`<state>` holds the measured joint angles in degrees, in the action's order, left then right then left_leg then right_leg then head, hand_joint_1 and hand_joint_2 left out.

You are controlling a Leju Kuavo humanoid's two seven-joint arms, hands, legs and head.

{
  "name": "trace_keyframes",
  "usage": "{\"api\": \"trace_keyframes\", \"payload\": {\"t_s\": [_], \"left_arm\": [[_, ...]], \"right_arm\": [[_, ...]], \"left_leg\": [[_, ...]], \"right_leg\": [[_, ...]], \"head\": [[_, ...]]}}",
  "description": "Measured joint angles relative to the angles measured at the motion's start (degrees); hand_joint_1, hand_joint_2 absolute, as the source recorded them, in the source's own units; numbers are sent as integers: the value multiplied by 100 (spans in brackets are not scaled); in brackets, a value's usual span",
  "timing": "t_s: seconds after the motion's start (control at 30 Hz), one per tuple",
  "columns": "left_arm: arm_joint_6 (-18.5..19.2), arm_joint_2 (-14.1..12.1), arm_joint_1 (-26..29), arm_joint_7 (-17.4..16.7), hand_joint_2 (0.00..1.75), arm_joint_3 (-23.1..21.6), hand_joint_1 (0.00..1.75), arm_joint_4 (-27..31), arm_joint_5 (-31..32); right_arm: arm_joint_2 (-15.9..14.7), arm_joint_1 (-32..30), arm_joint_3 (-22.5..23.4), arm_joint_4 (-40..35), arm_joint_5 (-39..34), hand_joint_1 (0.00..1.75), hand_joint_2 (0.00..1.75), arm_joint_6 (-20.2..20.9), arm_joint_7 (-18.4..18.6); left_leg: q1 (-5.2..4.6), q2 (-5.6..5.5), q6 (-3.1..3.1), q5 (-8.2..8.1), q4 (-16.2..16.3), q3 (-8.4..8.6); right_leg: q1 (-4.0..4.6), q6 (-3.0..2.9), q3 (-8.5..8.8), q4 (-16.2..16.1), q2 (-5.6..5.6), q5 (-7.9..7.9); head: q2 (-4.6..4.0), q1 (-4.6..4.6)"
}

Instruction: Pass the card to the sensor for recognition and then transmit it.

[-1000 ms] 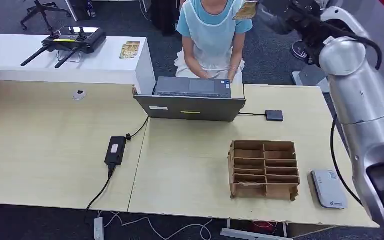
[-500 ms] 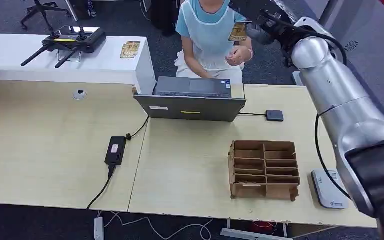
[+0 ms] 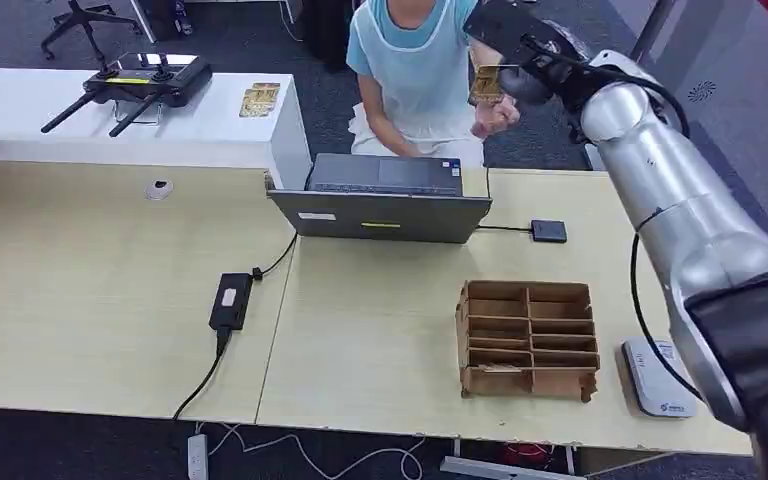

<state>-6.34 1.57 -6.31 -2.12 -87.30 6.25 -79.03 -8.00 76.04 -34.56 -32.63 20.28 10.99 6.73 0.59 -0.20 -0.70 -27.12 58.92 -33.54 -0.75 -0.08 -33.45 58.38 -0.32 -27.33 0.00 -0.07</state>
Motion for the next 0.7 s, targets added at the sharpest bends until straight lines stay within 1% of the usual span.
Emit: {"api": "trace_keyframes", "payload": {"t_s": [0.47, 0.5, 0.53, 0.57, 0.7], "left_arm": [[-33, 0, 4, 0, 0, 0, 0, 2, 24], [-33, 0, 4, 0, 0, 0, 0, 2, 24], [-33, 0, 4, 0, 0, 0, 0, 2, 24], [-33, 0, 4, 0, 0, 0, 0, 2, 24], [-22, 0, 5, 0, 0, 0, 0, 11, 15]], "right_arm": [[26, 7, 0, 256, 20, 175, 175, 39, 2], [26, 7, 0, 266, 22, 131, 175, 39, 2], [26, 7, 0, 271, 24, 16, 175, 39, 2], [26, 7, 0, 275, 33, 0, 175, 41, 0], [26, 10, 0, 310, 59, 0, 175, 83, 0]], "left_leg": [[0, 0, 0, 0, 1, 0], [0, 0, 0, 0, 1, 0], [0, 0, 0, 0, 1, 0], [0, 0, 0, 0, 1, 0], [0, 0, 0, 0, 1, 1]], "right_leg": [[0, 0, 0, -1, 0, 0], [0, 0, 0, -1, 0, 0], [0, 0, 0, -1, 0, 0], [0, 0, 0, -1, 0, 0], [0, 0, -1, -1, 0, 0]], "head": [[0, -2], [2, 0], [2, 0], [2, -2], [0, -2]]}}
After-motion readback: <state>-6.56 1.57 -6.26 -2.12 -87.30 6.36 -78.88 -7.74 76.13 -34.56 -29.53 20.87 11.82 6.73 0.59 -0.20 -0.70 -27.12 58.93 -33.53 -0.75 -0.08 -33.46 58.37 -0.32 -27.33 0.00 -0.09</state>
